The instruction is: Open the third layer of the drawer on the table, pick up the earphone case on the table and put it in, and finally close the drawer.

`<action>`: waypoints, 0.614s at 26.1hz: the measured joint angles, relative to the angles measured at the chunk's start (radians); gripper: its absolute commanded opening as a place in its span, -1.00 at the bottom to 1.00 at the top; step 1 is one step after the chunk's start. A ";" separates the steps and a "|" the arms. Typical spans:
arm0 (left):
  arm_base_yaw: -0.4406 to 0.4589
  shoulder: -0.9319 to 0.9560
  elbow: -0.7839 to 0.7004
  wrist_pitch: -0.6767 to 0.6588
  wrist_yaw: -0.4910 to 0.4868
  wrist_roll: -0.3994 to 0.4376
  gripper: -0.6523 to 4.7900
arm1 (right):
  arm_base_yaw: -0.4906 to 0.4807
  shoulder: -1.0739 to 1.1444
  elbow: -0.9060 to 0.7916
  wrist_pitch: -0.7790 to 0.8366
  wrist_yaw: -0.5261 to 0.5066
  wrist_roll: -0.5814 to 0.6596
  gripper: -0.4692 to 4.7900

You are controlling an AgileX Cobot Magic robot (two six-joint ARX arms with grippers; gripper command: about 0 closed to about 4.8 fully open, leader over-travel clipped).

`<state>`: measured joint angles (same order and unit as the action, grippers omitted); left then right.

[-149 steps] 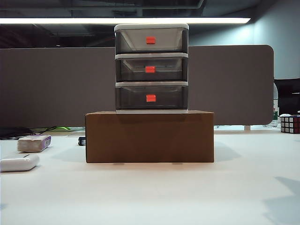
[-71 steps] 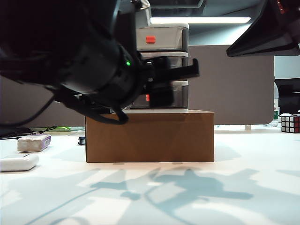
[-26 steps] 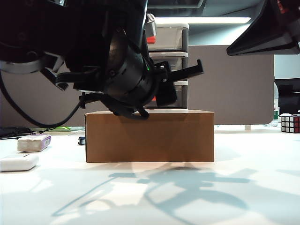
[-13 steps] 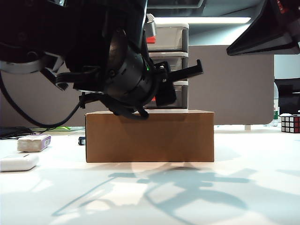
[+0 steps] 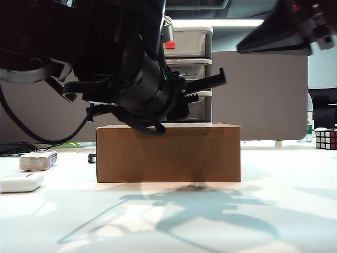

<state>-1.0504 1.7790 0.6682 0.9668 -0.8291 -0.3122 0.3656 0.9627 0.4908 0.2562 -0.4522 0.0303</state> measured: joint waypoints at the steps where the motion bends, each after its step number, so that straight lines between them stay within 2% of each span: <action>1: 0.000 0.000 0.000 0.000 0.000 0.000 -0.78 | 0.005 0.018 0.008 0.013 -0.003 0.001 -0.83; 16: 0.000 0.000 0.000 0.000 -0.001 0.000 -0.78 | 0.037 0.290 0.161 0.104 -0.076 0.005 -0.83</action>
<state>-1.0508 1.7790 0.6682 0.9668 -0.8303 -0.3122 0.4026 1.2530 0.6518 0.3603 -0.5282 0.0349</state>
